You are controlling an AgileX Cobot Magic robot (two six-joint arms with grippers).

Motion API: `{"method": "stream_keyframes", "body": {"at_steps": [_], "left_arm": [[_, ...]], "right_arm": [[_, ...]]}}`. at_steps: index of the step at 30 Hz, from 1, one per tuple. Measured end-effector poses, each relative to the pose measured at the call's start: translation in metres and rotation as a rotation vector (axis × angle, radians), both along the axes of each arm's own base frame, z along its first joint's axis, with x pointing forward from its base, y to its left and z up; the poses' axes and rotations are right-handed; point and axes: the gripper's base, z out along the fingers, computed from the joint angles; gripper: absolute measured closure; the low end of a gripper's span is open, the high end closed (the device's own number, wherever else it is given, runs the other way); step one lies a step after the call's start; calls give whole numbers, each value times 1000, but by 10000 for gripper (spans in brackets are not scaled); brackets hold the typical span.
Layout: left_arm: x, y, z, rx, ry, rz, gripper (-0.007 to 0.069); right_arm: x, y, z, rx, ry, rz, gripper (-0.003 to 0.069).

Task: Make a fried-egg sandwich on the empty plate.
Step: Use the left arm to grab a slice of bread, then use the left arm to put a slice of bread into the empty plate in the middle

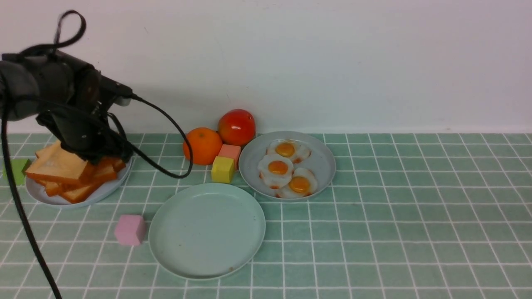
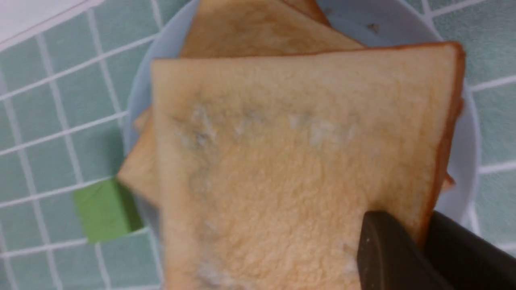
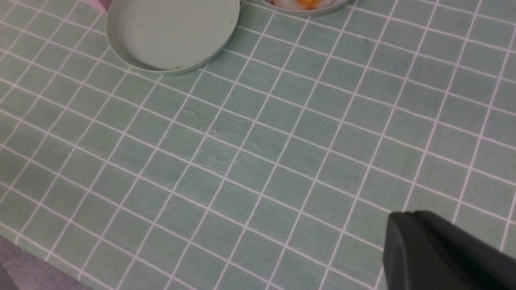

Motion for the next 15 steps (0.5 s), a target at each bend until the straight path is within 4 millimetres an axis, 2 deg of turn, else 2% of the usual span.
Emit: {"method": "stream_keyframes", "body": {"at_steps": [3,4,7,8,9,10,12,15], "left_arm": [[-8,-5,20,-26,-37,7,544],[-17,-15,36,-59,-46,5,545],[-42,-48,53,-133,-17,-42,547],[-46,-55,53,-144,-10,-54,547],[-60,-78,52,-157,21,-111,547],[-63,-81,51,-157,30,-120,547],[-91,-129,39,-147,91,-257,547],[-118,-172,21,-90,148,-405,547]], "right_arm": [[0,0,0,0,0,0,637],[0,0,0,1,1,1,637],[0,0,0,2,1,1,637],[0,0,0,3,1,1,637],[0,1,0,8,2,3,637],[0,1,0,9,2,4,637],[-1,2,1,26,5,10,637],[-1,3,1,42,8,16,637]]}}
